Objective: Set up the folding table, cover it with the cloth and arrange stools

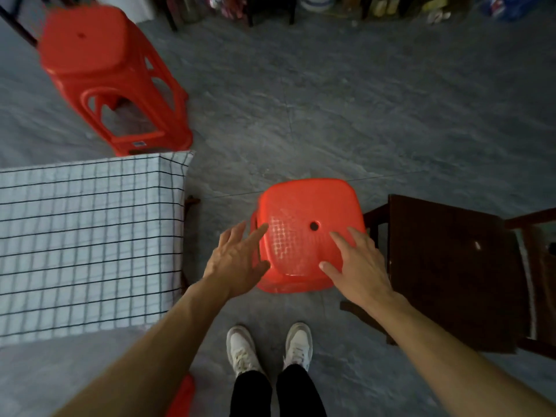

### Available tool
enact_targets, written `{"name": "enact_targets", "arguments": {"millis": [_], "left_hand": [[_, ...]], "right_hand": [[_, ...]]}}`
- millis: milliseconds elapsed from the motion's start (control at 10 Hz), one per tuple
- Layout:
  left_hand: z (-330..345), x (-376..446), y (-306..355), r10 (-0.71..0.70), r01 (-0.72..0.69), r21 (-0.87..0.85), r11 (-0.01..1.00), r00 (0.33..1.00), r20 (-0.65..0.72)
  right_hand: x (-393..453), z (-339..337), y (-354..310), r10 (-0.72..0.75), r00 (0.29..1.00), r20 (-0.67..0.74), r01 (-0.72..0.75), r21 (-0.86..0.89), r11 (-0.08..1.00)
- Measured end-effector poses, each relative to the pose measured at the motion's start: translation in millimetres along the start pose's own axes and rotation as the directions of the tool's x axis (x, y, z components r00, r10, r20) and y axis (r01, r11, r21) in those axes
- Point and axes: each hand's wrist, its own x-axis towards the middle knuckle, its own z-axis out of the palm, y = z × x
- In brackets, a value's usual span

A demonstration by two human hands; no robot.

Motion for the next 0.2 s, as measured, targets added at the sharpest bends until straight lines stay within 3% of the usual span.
{"name": "enact_targets", "arguments": {"millis": [200], "left_hand": [[-90.9, -85.4, 17.4, -0.07, 0.055, -0.102, 0.993, 0.986, -0.15]], "right_hand": [[-56.1, -88.2, -54.8, -0.044, 0.992, -0.116, 0.051, 0.052, 0.997]]}}
